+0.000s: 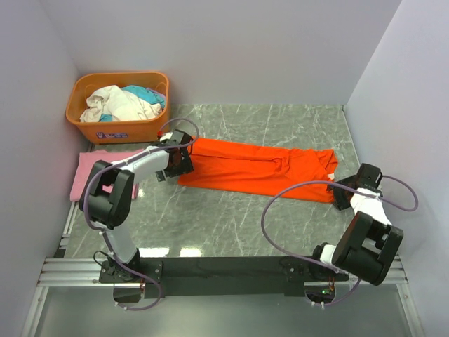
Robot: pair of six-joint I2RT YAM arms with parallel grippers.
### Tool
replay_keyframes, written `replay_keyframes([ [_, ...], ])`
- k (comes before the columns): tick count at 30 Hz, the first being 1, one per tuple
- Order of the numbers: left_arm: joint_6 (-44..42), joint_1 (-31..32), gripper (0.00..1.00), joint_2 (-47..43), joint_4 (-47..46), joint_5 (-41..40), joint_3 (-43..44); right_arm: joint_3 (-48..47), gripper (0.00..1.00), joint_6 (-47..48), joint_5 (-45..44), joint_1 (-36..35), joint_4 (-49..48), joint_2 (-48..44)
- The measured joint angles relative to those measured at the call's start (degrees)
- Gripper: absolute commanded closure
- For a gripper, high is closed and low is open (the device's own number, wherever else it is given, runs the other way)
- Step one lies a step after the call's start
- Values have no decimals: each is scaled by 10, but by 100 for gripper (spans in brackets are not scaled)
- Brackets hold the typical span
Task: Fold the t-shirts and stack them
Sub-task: Smooth out the T-shirt at the center of the board.
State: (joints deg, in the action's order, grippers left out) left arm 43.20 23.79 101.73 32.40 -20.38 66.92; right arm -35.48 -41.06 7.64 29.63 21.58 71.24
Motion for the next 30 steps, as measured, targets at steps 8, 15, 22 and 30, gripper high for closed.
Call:
replay_keyframes([
  [8,12,21,15,23,-2,0,12,20,46,0,34,1,-47,41],
  [15,25,24,34,47,-5,-5,20,30,76,0,40,8,-76,58],
  [22,51,25,50,52,-7,-12,23,33,98,3,37,24,-83,68],
  [30,76,11,43,47,-5,-2,18,25,95,7,31,48,-58,66],
])
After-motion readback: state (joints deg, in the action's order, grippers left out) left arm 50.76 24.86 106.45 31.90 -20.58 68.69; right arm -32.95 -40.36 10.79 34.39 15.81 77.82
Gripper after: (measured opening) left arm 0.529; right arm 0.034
